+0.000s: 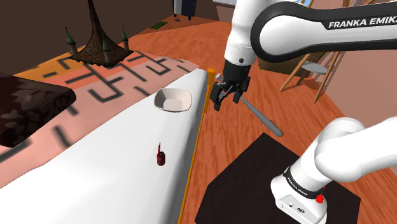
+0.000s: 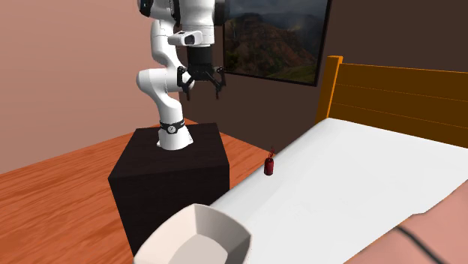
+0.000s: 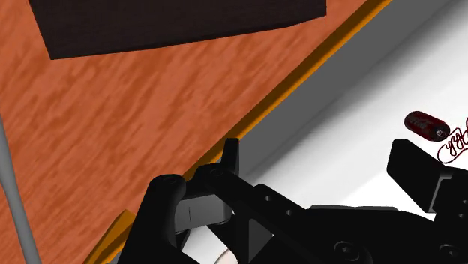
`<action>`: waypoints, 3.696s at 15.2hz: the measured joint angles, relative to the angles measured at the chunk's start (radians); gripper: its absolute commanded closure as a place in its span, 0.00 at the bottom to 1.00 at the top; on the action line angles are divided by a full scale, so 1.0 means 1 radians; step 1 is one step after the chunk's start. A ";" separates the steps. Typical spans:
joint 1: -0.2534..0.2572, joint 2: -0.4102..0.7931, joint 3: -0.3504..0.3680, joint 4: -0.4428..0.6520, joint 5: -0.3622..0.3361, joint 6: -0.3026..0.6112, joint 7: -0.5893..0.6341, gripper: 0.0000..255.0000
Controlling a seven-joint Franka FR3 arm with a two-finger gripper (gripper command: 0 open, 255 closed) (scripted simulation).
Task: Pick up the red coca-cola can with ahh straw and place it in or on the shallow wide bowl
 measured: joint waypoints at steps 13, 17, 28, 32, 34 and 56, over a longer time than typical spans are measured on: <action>-0.012 0.459 0.261 0.175 -0.051 0.245 0.396 0.00; 0.001 0.645 0.308 0.270 -0.149 0.303 0.550 0.00; 0.077 0.908 0.291 0.375 -0.313 0.404 0.744 0.00; 0.080 0.916 0.288 0.367 -0.319 0.419 0.750 0.00; 0.081 0.917 0.288 0.368 -0.320 0.420 0.750 0.00; 0.060 0.840 0.312 0.404 -0.264 0.319 0.718 1.00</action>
